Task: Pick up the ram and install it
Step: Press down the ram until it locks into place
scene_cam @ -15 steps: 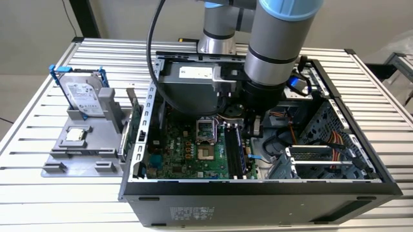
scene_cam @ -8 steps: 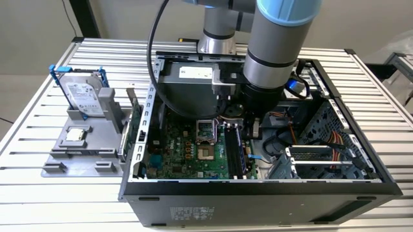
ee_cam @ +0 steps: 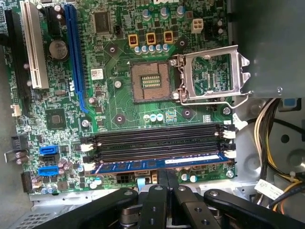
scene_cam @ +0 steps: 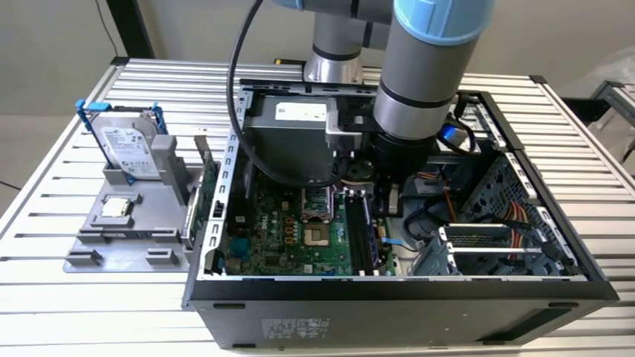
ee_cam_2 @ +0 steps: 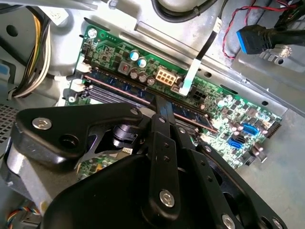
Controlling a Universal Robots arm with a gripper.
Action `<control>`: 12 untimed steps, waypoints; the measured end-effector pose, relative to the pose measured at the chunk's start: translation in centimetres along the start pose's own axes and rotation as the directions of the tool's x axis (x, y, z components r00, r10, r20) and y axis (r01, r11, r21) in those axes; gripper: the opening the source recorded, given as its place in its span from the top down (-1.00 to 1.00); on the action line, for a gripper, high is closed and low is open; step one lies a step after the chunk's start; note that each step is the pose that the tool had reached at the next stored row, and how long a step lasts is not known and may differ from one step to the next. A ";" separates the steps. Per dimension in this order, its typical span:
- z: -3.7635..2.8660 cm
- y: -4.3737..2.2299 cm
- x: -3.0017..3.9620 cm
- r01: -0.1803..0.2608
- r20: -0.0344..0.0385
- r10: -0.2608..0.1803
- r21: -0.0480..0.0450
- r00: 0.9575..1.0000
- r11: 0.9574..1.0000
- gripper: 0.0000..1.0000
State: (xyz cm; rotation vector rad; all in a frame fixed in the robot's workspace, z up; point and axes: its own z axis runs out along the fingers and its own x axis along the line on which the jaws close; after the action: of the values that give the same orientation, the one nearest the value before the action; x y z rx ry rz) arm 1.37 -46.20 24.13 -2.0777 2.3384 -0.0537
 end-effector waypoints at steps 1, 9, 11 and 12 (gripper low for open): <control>0.04 0.00 0.01 0.001 0.000 -0.001 0.000 1.000 1.000 1.00; 0.51 0.11 0.06 0.009 0.000 -0.009 0.000 1.000 1.000 1.00; 0.72 0.12 0.06 0.010 0.000 -0.010 0.000 1.000 1.000 1.00; 0.77 0.13 0.06 0.011 0.000 -0.011 0.000 1.000 1.000 1.00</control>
State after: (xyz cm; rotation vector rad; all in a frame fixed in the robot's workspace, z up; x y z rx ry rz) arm 1.26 -46.26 23.36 -2.0902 2.3271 -0.0538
